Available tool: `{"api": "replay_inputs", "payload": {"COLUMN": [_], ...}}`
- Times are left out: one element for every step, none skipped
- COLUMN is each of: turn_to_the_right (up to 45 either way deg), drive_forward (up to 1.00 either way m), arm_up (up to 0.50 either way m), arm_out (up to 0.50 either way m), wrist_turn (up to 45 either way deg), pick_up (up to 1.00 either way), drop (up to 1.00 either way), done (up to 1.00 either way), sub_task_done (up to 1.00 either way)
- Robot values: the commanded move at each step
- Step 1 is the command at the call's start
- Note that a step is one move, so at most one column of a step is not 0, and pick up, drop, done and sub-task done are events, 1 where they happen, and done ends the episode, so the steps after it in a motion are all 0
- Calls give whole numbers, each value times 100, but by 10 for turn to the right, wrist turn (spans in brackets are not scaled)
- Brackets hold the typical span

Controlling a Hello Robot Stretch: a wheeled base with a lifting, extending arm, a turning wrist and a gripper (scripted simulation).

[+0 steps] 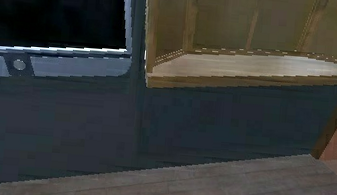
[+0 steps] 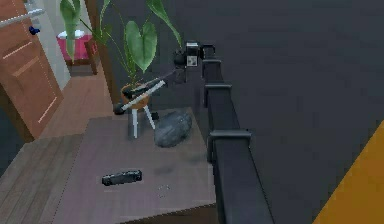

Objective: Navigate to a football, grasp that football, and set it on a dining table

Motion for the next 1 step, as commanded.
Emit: {"api": "replay_inputs", "payload": {"turn_to_the_right": [0], "drive_forward": [0], "arm_up": [0], "arm_out": [0], "wrist_turn": [450], "pick_up": [0], "drop": [0], "done": [0], "sub_task_done": [0]}}
